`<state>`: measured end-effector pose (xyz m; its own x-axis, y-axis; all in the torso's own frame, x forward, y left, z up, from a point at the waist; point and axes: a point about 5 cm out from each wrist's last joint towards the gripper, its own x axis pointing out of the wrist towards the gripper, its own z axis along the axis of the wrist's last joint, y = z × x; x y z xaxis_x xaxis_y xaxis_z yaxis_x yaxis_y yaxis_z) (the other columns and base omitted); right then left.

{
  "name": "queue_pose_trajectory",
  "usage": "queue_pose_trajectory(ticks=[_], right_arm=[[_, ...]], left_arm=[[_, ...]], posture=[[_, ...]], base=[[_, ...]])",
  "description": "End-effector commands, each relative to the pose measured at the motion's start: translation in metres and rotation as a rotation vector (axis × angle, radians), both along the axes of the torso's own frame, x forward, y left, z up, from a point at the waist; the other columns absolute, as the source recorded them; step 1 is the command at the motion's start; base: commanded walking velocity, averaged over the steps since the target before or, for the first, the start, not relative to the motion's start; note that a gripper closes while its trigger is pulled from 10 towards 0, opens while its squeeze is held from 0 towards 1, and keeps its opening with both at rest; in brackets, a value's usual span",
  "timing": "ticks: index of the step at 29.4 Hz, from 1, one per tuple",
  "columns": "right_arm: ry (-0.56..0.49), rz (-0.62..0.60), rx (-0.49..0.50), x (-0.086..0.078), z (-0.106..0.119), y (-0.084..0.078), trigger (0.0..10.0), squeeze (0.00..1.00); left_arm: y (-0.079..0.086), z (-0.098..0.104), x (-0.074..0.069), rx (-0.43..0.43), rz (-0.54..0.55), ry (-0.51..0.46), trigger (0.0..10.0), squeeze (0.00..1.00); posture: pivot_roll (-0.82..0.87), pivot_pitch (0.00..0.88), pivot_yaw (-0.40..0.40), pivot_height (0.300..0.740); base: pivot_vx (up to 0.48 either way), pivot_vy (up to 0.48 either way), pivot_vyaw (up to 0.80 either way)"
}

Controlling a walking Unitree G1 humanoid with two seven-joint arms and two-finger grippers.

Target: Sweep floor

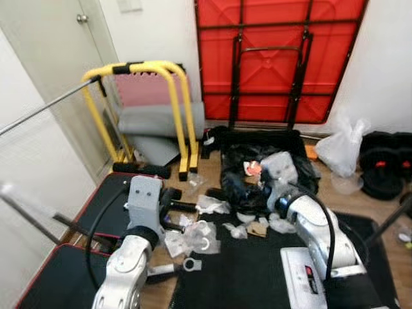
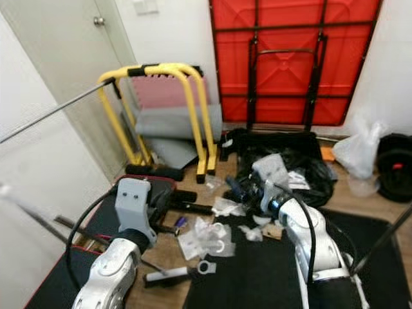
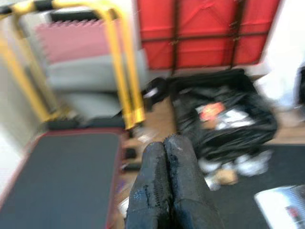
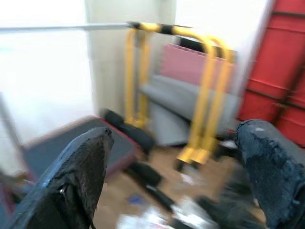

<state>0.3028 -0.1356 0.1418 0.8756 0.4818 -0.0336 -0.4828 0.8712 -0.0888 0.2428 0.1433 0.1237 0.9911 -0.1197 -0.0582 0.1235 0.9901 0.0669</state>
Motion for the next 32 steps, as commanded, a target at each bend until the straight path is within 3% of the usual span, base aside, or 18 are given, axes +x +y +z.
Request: queue_pose_trajectory(ticks=[1,11,18,23,32], right_arm=[[0.012,0.01,0.003,0.0,0.0,0.0,10.0,0.0],[0.012,0.03,0.009,-0.001,0.001,0.001,10.0,0.0],[0.01,0.068,0.039,-0.002,0.004,0.001,10.0,0.0],[0.014,0.078,0.047,-0.003,0.005,0.002,10.0,0.0],[0.022,0.108,0.05,-0.003,0.005,0.003,10.0,0.0]], left_arm=[[0.0,0.003,0.002,0.013,0.011,-0.009,10.0,0.0],[0.003,0.007,0.004,0.024,0.022,-0.021,10.0,0.0],[0.001,0.009,0.005,0.108,-0.005,-0.023,10.0,0.0],[0.002,0.01,0.006,0.106,0.008,-0.032,10.0,0.0],[-0.001,0.014,0.008,0.101,-0.005,-0.045,10.0,0.0]], posture=[[-0.15,0.0,0.017,0.74],[-0.14,0.0,0.02,0.74],[-0.14,0.0,0.024,0.74],[-0.14,0.0,0.024,0.74],[-0.14,0.0,0.024,0.74]], base=[[0.0,0.296,0.0],[0.0,0.0,0.1],[0.0,-0.202,0.8],[0.0,-0.469,0.8],[0.0,0.0,0.8]])
